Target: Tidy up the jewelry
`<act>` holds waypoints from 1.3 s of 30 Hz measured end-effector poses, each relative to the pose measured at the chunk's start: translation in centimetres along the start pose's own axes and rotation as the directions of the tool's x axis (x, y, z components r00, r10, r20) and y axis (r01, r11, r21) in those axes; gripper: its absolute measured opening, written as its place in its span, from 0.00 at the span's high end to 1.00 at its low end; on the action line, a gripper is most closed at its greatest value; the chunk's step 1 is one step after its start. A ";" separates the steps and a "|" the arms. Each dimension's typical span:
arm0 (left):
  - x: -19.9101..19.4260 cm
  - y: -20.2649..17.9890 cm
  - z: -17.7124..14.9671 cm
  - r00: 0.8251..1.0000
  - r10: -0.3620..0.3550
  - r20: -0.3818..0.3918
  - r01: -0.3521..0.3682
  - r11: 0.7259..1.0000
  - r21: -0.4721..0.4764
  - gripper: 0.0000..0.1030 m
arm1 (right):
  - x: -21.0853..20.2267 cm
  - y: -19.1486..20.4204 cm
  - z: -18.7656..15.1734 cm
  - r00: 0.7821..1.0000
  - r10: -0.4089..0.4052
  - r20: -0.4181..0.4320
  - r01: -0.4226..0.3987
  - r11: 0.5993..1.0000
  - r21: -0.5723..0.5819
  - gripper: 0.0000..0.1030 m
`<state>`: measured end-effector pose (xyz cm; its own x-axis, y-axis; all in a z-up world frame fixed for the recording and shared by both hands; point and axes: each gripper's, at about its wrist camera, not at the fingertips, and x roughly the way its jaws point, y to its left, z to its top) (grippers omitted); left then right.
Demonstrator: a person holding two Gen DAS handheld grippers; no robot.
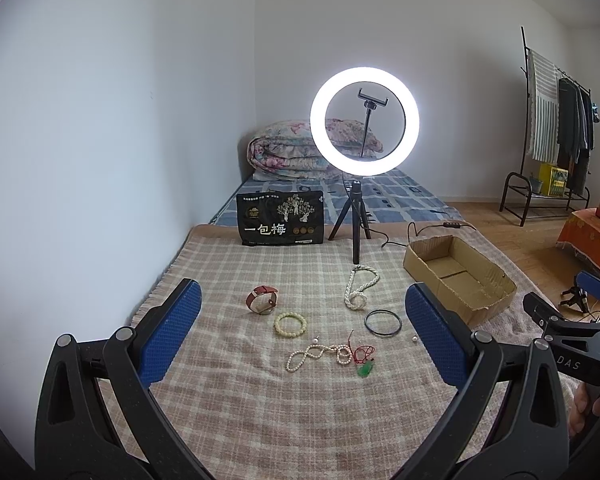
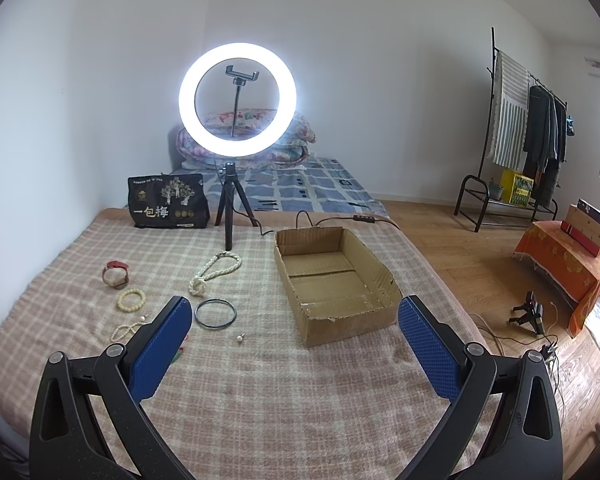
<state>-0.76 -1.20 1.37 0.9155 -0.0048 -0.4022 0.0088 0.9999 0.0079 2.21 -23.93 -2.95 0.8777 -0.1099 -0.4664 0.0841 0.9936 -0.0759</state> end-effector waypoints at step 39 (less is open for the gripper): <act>8.8 7.5 0.9 0.995 0.072 -0.069 -0.064 0.993 0.101 0.00 | 9.1 4.5 0.3 0.966 0.185 -0.181 -0.220 0.956 -0.195 0.01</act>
<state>7.77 6.21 -1.27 0.8838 0.0674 -0.4631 -0.0098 0.9920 0.1257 10.73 -20.41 -7.31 0.7782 0.0730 -0.6237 -0.2045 0.9686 -0.1417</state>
